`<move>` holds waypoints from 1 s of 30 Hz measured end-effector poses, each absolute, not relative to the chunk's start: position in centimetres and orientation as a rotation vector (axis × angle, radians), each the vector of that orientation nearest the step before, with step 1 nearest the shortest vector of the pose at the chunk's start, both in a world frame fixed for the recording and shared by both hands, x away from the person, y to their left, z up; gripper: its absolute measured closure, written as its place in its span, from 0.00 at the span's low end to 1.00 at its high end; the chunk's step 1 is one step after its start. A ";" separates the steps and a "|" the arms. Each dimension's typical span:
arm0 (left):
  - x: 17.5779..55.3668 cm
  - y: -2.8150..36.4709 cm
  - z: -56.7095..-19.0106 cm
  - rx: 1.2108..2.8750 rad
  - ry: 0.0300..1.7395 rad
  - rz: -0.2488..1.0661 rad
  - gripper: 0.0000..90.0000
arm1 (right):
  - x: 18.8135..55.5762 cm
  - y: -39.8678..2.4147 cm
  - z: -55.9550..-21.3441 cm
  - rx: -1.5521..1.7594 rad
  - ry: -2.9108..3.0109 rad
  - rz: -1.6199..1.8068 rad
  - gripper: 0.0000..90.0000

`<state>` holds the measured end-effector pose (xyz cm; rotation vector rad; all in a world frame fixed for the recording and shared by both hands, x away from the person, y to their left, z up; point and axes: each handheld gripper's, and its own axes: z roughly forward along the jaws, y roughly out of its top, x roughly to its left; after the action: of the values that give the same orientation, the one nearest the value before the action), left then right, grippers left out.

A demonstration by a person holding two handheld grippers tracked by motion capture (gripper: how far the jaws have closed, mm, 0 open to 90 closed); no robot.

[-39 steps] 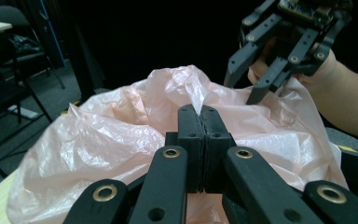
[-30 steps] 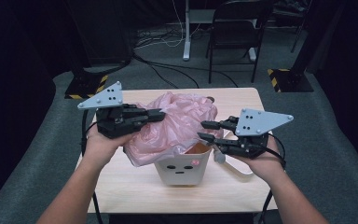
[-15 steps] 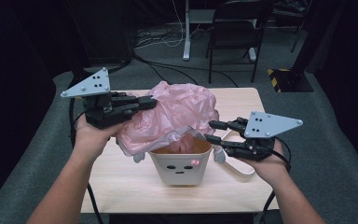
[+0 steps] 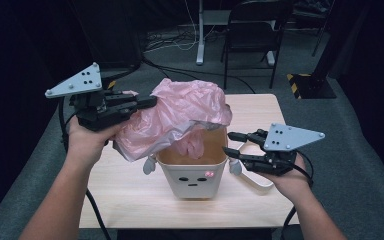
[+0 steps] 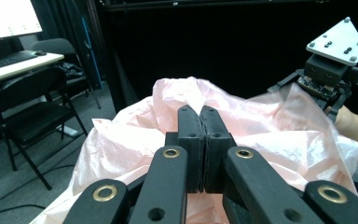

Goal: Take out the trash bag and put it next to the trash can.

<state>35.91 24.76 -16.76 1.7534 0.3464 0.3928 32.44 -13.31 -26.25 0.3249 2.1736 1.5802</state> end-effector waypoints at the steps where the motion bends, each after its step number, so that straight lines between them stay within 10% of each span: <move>1: 35.9 24.8 -16.6 1.752 0.346 0.399 0.99 | 32.4 -13.3 -26.2 0.325 2.171 1.582 0.66; 30: 33.6 31.5 -12.3 1.646 0.419 0.571 0.99 | 32.1 -14.2 -26.1 0.355 2.147 1.594 0.67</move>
<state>33.60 31.54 -12.28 1.6455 0.4192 0.5710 32.13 -14.20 -26.07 0.3551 2.1474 1.5942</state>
